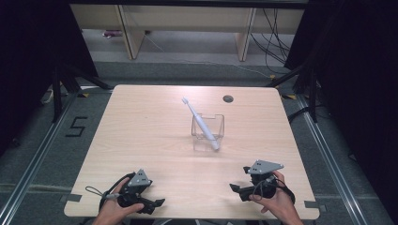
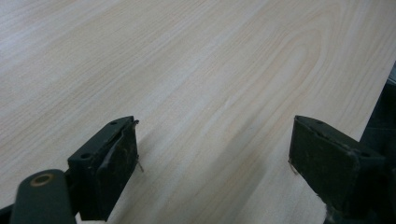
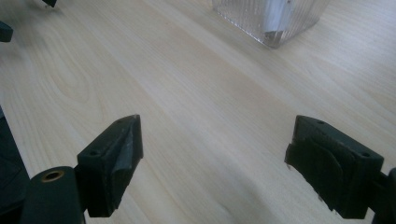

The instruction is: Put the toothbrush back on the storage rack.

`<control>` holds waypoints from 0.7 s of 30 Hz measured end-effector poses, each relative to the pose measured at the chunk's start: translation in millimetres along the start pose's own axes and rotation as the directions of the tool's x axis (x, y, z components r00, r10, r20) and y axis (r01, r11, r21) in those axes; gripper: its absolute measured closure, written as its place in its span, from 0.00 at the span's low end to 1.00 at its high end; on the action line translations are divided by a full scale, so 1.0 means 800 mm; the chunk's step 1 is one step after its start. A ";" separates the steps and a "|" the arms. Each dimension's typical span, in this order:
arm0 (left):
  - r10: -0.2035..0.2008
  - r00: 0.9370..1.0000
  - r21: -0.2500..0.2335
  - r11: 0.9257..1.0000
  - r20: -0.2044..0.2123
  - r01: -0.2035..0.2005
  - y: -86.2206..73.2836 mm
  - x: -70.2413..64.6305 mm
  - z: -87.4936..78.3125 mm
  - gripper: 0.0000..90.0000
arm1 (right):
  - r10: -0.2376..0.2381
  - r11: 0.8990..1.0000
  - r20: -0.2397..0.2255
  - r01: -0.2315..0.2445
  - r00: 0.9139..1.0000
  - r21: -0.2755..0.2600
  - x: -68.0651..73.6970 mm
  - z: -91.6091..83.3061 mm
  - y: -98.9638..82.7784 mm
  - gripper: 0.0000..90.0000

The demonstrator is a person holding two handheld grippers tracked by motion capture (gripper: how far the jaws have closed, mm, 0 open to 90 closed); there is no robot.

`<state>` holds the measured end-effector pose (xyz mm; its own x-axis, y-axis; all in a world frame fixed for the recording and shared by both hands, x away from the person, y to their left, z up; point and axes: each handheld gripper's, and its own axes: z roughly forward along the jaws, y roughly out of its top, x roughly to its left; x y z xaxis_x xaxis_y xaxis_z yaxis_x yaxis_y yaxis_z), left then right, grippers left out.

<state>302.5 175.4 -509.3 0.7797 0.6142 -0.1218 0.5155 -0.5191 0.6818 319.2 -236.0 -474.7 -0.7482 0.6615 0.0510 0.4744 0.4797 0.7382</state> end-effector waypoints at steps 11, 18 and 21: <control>0.000 1.000 0.000 1.000 -0.002 0.000 0.000 0.000 0.000 0.17 | 0.009 1.000 0.020 -0.009 1.000 0.021 0.000 -0.004 -0.013 0.20; 0.001 1.000 0.000 1.000 -0.002 -0.001 0.000 0.000 0.000 0.17 | 0.004 0.999 0.016 -0.005 1.000 0.039 0.001 -0.005 -0.018 0.20; 0.001 1.000 0.000 1.000 -0.001 -0.001 0.000 0.000 0.000 0.17 | -0.001 0.999 0.010 0.000 1.000 0.047 0.001 -0.006 -0.020 0.20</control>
<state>302.5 175.5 -509.1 0.7797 0.6145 -0.1202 0.5147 -0.5198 0.6818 309.1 -246.0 -483.2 -0.7439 0.6669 0.0439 0.4955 0.5063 0.7058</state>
